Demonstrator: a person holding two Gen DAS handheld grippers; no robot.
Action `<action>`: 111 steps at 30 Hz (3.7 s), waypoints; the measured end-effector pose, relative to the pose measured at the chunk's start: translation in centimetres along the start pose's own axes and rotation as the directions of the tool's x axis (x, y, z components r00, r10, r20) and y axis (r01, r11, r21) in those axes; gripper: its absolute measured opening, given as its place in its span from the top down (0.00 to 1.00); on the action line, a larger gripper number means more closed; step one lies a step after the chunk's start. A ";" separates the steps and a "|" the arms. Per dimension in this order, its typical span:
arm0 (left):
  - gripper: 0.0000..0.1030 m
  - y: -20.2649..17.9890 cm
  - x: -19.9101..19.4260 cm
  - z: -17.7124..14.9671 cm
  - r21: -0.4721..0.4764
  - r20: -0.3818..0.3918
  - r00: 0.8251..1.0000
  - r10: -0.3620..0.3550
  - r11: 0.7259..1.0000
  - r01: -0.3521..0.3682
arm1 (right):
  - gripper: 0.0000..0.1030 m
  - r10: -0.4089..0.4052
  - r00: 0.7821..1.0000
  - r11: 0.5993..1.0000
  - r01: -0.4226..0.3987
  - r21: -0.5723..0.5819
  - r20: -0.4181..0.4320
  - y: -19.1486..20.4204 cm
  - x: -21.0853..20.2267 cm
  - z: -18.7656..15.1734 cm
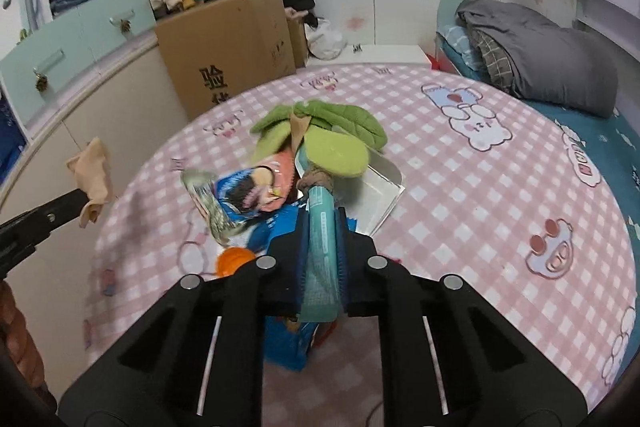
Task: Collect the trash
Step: 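Carry the cloth and teal package to the wastebasket and open both grippers, then grasp the clear snack wrapper with the left gripper while the right grasps the blue snack bag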
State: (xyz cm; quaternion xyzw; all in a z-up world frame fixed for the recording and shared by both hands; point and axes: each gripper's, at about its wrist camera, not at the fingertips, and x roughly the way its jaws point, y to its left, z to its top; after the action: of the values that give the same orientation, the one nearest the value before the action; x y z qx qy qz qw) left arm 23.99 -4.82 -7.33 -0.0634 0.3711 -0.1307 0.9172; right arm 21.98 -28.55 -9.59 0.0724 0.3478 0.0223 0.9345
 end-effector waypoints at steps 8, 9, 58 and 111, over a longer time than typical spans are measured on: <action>0.96 0.6 -3.4 0.1 -0.005 0.050 0.998 -0.038 0.999 0.038 | 0.89 0.005 0.997 1.000 -0.005 -0.004 0.080 1.5 -5.0 0.8; 0.96 0.8 -3.7 0.1 -0.008 0.054 0.998 -0.041 0.999 0.042 | 0.89 0.005 0.996 1.000 -0.004 -0.008 0.088 1.8 -5.4 0.9; 0.34 34.2 4.6 -7.5 -0.415 -0.262 0.931 0.254 0.842 -0.346 | 0.89 0.289 0.920 0.908 -0.351 -0.228 -0.267 34.6 15.1 -6.7; 0.24 19.0 -5.7 -2.8 -0.276 -0.024 0.944 0.330 0.905 -0.324 | 0.32 0.292 0.956 0.954 -0.290 -0.078 0.014 21.3 0.7 -0.9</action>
State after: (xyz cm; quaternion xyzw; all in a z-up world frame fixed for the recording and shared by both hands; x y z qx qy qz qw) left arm 21.75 14.98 -9.63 -0.1290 0.3806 0.0784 0.9124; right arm 22.10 -7.32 -7.44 0.0878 0.3202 0.1719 0.9275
